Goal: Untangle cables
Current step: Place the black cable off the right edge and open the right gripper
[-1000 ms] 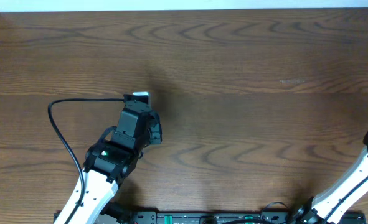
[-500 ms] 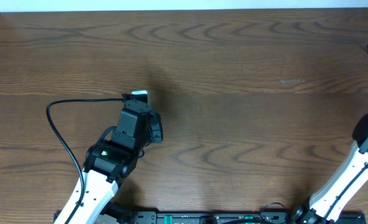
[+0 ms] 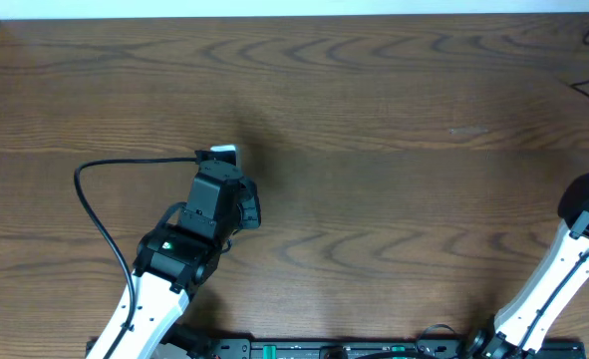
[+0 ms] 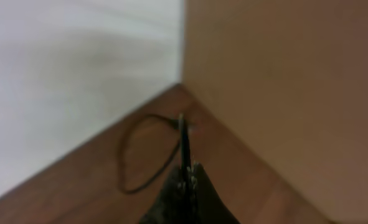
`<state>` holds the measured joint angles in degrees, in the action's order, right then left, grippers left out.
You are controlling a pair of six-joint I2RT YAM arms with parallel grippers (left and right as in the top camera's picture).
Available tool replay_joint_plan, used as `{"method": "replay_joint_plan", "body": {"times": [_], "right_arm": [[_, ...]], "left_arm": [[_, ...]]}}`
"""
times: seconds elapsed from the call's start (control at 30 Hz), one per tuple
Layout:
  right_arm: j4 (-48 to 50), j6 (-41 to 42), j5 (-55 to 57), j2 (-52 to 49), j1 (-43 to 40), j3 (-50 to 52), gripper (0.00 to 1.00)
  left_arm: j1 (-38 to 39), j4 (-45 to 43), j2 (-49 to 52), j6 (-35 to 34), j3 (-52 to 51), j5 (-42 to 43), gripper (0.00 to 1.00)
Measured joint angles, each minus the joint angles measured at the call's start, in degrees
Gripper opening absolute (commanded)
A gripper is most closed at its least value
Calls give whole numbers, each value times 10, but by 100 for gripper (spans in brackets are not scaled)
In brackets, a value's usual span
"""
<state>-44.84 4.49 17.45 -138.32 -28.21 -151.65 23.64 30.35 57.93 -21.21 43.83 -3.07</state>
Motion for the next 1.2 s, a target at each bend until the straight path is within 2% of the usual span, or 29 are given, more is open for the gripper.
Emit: {"method": "replay_joint_plan", "body": {"times": [0.3,0.57,1.07,1.2], "right_arm": [[-33,14,2,-29,-49,0,1],[-53,59,-45,-52,-47,0,1],[-105,92,-39,-148,-77,0,1],[-119,95,-23,-147,-96,0,1]], "left_arm": [[0,-2,15,0,0,0,47],[0,-14,45,0,0,12,47],[0,-23,46,0,0,15,47],[0,-23,46,0,0,15,52]]}}
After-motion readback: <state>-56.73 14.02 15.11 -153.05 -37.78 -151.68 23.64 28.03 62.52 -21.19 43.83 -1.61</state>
